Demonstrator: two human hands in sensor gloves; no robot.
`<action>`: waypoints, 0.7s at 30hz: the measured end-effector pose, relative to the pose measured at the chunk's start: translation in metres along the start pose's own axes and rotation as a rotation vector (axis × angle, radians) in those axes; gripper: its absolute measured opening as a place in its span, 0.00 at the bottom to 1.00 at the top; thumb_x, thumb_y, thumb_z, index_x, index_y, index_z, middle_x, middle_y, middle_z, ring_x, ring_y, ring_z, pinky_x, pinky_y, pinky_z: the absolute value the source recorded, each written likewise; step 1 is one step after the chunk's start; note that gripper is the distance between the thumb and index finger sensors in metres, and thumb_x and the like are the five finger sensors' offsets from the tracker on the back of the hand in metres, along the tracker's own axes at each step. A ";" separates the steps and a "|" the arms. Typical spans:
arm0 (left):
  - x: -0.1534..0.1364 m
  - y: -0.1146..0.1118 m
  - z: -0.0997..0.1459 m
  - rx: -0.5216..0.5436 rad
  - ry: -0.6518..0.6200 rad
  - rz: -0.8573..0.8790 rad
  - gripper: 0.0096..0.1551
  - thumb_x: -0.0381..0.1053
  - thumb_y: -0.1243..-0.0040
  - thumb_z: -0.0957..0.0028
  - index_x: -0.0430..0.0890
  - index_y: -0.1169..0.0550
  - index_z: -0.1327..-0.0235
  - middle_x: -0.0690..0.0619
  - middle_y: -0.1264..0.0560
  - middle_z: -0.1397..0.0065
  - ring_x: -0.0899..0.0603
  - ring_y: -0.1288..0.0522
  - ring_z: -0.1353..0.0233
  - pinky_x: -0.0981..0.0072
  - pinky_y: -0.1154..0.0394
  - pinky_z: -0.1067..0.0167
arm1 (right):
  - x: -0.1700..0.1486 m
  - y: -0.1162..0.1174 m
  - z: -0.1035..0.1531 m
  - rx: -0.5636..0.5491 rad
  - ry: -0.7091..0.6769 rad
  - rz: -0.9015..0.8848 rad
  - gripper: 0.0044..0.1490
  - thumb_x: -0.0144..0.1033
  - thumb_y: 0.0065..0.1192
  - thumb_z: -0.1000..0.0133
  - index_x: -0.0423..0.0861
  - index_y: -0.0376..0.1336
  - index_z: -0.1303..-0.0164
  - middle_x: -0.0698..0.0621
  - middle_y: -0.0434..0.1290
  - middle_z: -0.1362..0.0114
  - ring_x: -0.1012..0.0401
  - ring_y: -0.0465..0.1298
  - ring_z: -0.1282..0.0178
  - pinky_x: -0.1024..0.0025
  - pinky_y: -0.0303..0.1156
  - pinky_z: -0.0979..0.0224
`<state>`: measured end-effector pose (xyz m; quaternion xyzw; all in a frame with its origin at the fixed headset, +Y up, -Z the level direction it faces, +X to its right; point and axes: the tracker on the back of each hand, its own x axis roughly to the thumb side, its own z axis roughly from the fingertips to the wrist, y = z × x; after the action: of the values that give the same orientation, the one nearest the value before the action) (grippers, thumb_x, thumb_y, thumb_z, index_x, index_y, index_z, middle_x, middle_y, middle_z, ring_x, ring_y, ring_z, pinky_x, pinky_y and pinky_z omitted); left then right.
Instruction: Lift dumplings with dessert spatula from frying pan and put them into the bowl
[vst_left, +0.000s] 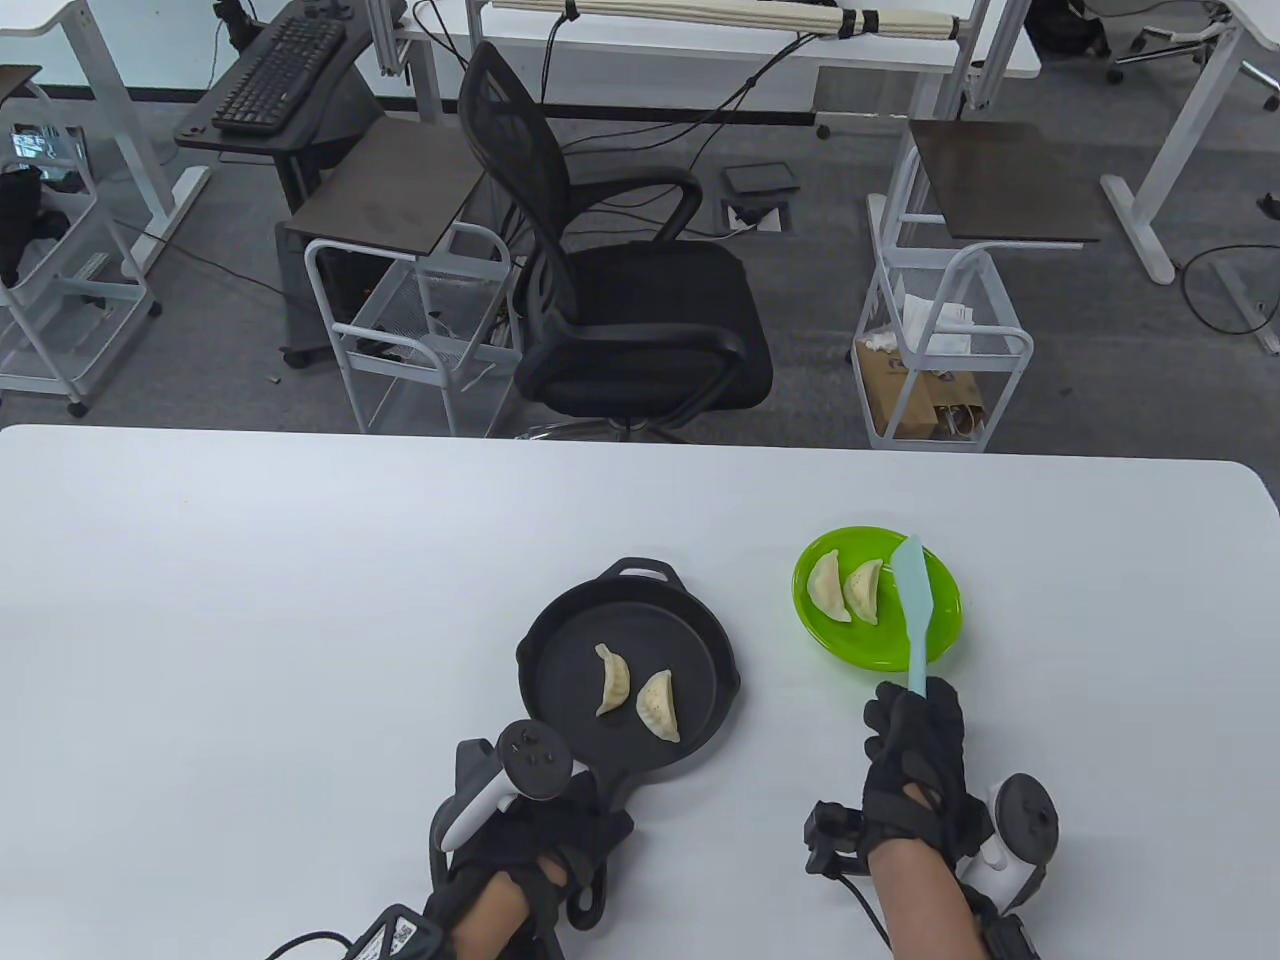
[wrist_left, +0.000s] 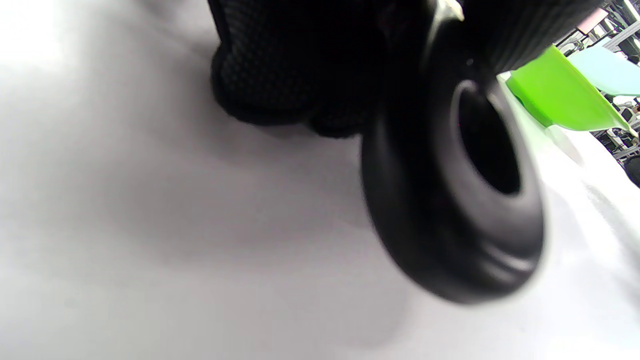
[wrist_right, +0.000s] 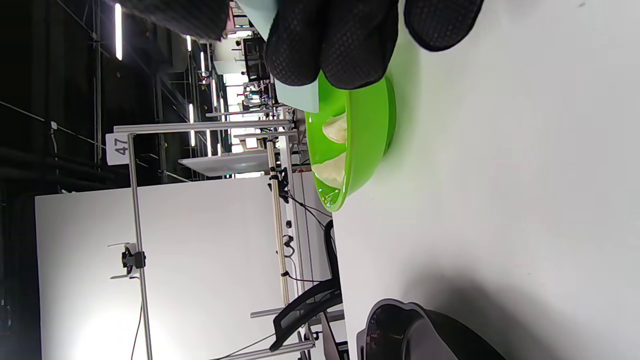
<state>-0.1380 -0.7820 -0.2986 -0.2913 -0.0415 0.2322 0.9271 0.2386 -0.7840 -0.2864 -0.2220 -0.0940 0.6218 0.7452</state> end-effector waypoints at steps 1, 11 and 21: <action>0.000 0.000 0.000 0.000 0.000 0.000 0.47 0.73 0.42 0.50 0.48 0.36 0.24 0.59 0.15 0.50 0.47 0.19 0.53 0.42 0.60 0.22 | 0.001 0.001 0.001 0.005 -0.010 0.004 0.41 0.50 0.49 0.34 0.49 0.38 0.18 0.47 0.57 0.20 0.45 0.63 0.23 0.40 0.54 0.18; 0.000 0.000 0.000 0.000 0.000 0.000 0.47 0.73 0.42 0.50 0.48 0.36 0.24 0.59 0.15 0.50 0.47 0.19 0.53 0.42 0.60 0.22 | 0.011 0.016 0.009 0.113 -0.113 0.081 0.41 0.50 0.50 0.34 0.47 0.39 0.18 0.46 0.58 0.20 0.44 0.63 0.23 0.39 0.54 0.19; 0.000 0.000 0.000 0.000 0.000 0.000 0.47 0.73 0.42 0.50 0.48 0.36 0.24 0.59 0.14 0.50 0.47 0.19 0.53 0.42 0.60 0.22 | 0.019 0.033 0.019 0.248 -0.195 0.157 0.40 0.50 0.52 0.34 0.45 0.45 0.18 0.41 0.62 0.22 0.41 0.65 0.25 0.37 0.54 0.20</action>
<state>-0.1380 -0.7820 -0.2986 -0.2913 -0.0415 0.2322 0.9271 0.2057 -0.7574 -0.2873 -0.0738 -0.0709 0.7034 0.7034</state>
